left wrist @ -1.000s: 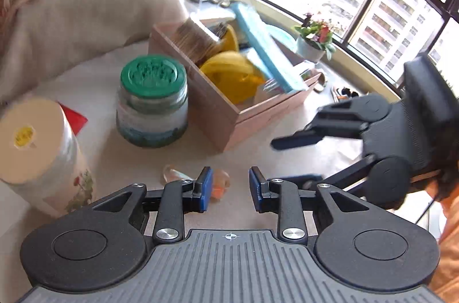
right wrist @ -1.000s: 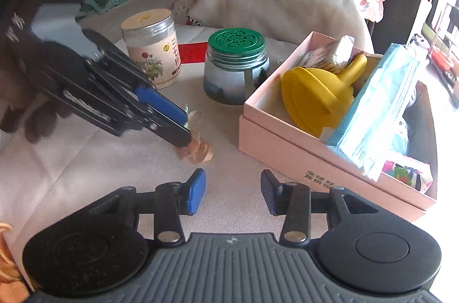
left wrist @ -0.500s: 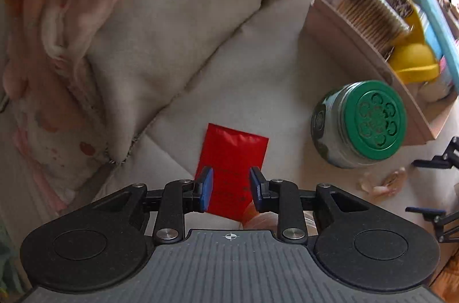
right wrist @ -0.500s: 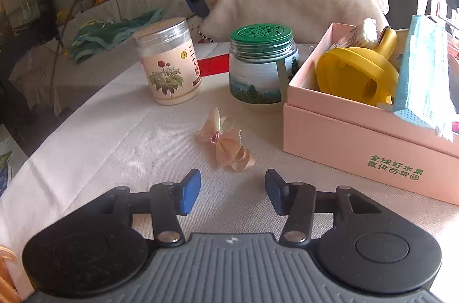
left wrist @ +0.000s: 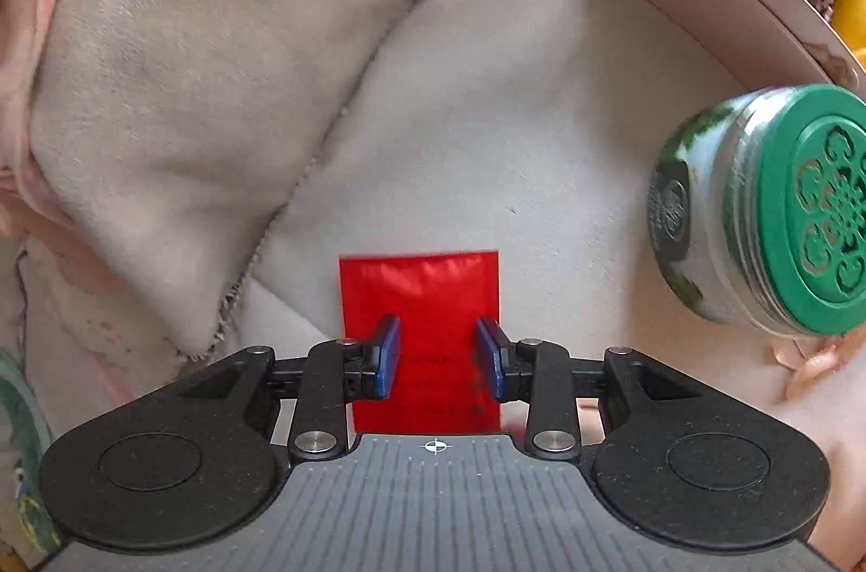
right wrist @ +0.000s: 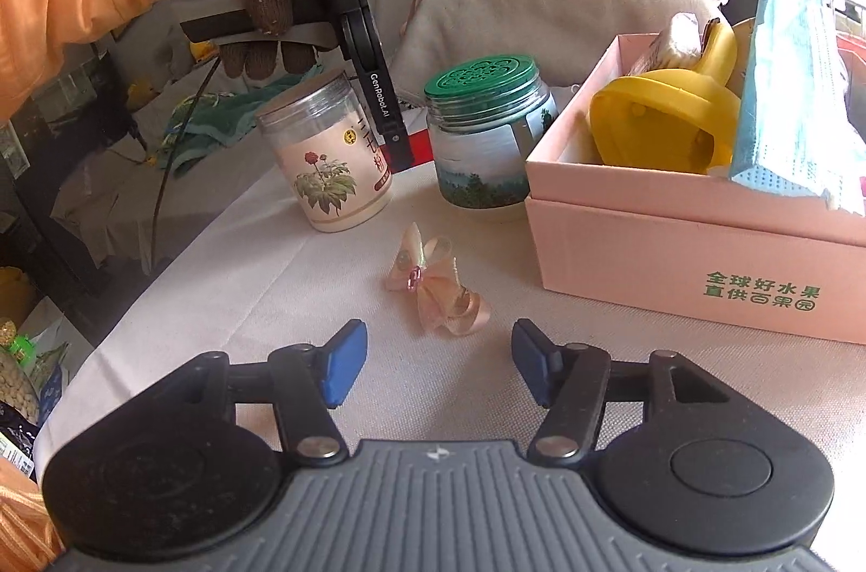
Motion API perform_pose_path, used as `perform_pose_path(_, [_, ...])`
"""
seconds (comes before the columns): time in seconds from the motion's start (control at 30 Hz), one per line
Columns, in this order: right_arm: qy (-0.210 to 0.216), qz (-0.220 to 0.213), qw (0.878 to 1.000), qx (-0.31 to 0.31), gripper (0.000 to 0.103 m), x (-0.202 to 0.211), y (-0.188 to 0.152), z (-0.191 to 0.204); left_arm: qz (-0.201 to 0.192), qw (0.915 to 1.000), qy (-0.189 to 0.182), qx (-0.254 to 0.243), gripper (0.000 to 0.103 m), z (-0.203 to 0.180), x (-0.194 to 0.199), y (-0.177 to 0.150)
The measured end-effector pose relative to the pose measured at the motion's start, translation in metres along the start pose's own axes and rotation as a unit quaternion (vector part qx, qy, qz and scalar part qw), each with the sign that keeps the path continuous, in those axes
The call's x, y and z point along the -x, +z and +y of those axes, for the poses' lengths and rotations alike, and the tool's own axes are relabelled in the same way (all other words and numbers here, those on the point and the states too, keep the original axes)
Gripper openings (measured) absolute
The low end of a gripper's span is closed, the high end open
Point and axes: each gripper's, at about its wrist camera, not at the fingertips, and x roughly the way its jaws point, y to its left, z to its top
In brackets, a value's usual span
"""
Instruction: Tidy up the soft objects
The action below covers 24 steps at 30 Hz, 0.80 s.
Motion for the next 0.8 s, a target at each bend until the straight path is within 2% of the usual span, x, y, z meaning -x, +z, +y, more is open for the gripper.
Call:
perform_pose_path(0.13, [0.000,0.000,1.000,0.000,0.060,0.000,0.000,0.000,-0.037,0.9987,0.019,0.031,0.035,0.028,0.010,-0.006])
perform_pose_path(0.2, [0.001,0.000,1.000,-0.001,0.060,0.001,-0.001,0.000,-0.051,0.9964,-0.008,0.067,0.035,0.051,0.018,-0.016])
perform_pose_path(0.3, [0.005,-0.001,1.000,-0.006,0.061,0.000,-0.001,-0.002,-0.055,0.9872,-0.066,0.134,0.034,0.078,0.017,-0.035])
perform_pose_path(0.43, [0.008,-0.002,1.000,-0.012,0.061,0.000,-0.001,-0.004,-0.051,0.9790,-0.115,0.161,0.033,0.081,0.006,-0.050])
perform_pose_path(0.47, [0.008,-0.002,1.000,-0.011,0.061,0.000,-0.001,-0.004,-0.054,0.9745,-0.136,0.170,0.035,0.081,0.003,-0.051])
perform_pose_path(0.5, [0.008,-0.002,1.000,-0.011,0.061,0.000,-0.001,-0.003,-0.061,0.9715,-0.147,0.176,0.042,0.082,0.002,-0.053])
perform_pose_path(0.57, [0.008,-0.002,1.000,-0.011,0.061,0.000,-0.001,-0.004,-0.068,0.9713,-0.158,0.165,0.064,0.076,0.005,-0.053])
perform_pose_path(0.63, [0.008,-0.002,1.000,-0.012,0.062,0.000,-0.001,-0.004,-0.069,0.9762,-0.155,0.135,0.077,0.060,0.009,-0.053])
perform_pose_path(0.67, [0.008,-0.002,1.000,-0.012,0.062,-0.001,-0.001,-0.004,-0.066,0.9802,-0.144,0.118,0.080,0.050,0.014,-0.050])
perform_pose_path(0.7, [0.008,-0.002,1.000,-0.012,0.062,-0.001,-0.001,-0.004,-0.064,0.9845,-0.125,0.105,0.079,0.045,0.015,-0.050])
perform_pose_path(0.73, [0.008,-0.002,1.000,-0.012,0.062,-0.001,-0.001,-0.004,-0.064,0.9881,-0.104,0.093,0.073,0.043,0.018,-0.051])
perform_pose_path(0.8, [0.008,-0.002,1.000,-0.012,0.062,-0.001,-0.001,-0.004,-0.072,0.9908,-0.074,0.087,0.068,0.041,0.025,-0.053])
